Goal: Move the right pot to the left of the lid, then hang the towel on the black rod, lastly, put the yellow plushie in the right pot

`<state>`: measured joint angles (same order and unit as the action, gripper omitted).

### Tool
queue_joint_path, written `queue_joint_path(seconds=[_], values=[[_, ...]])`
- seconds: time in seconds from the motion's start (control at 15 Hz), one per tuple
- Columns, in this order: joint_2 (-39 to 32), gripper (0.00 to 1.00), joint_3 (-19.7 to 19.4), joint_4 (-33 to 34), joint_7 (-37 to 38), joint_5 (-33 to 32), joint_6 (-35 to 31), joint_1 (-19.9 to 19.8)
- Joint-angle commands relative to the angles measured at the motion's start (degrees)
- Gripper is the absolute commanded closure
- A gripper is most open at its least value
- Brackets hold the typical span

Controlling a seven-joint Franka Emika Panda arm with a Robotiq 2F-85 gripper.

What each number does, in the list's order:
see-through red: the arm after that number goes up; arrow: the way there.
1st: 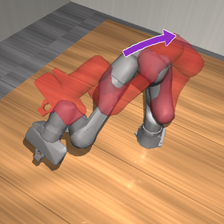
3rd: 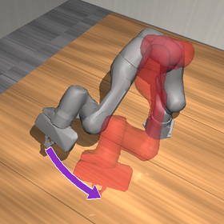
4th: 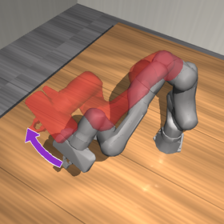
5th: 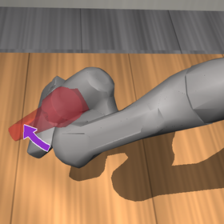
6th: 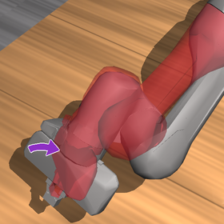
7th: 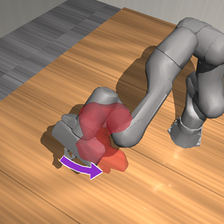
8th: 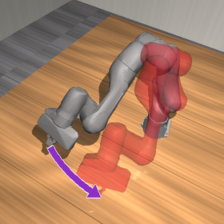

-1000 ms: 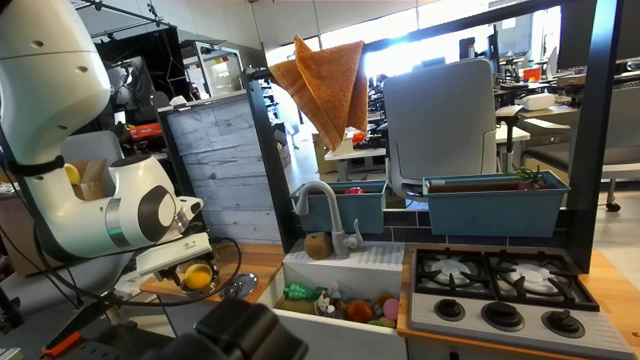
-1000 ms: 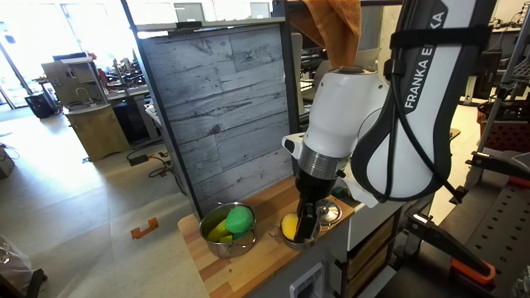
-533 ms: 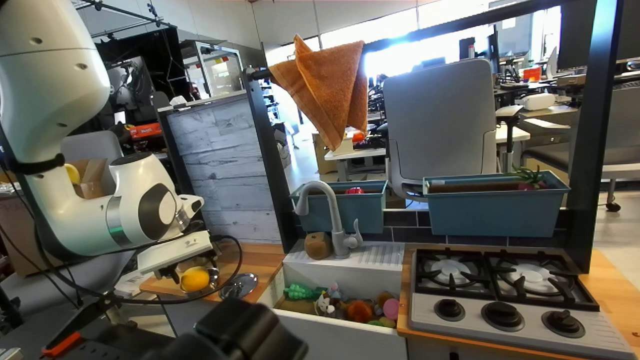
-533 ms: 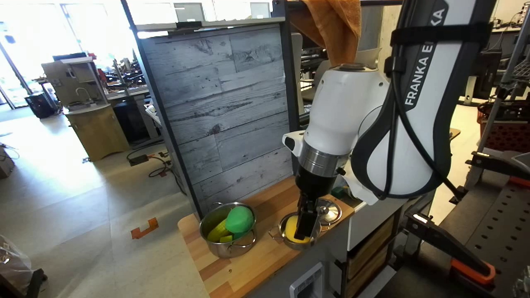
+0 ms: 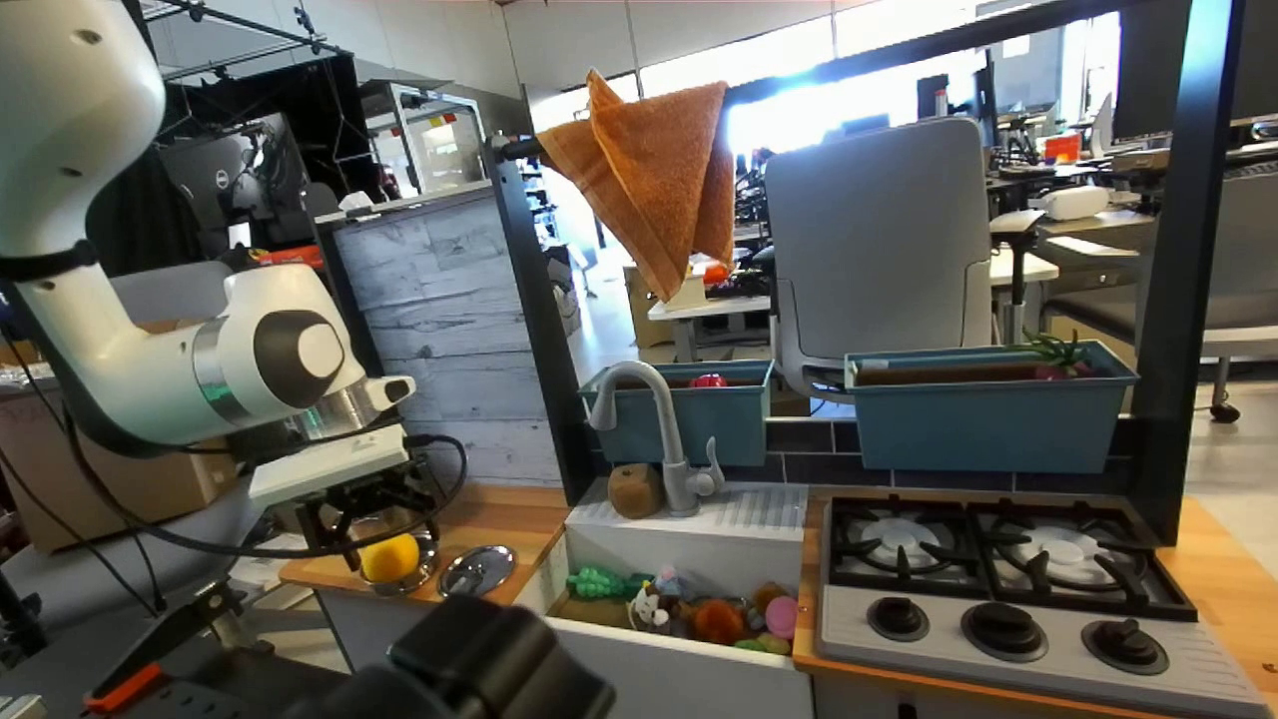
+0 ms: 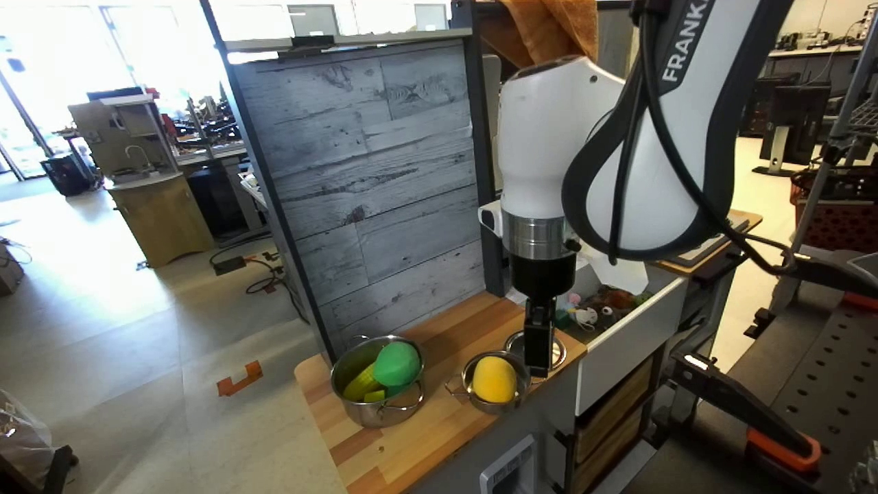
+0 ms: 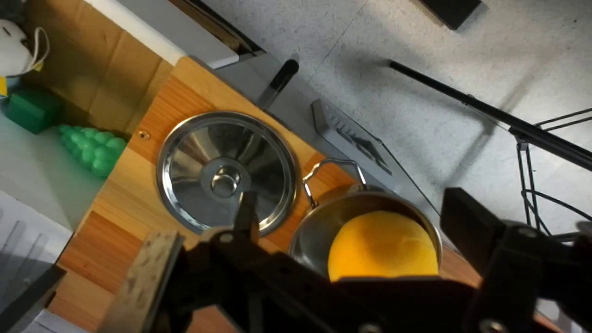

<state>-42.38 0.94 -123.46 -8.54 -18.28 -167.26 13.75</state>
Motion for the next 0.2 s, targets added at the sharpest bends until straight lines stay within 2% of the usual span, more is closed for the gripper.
queue_joint_path(seconds=[0.0,0.13], values=[[0.7,0.00,-0.1,-0.3,0.0,0.2,0.6,0.1],[1.0,0.00,-0.1,-0.8,0.1,0.2,0.8,0.1]])
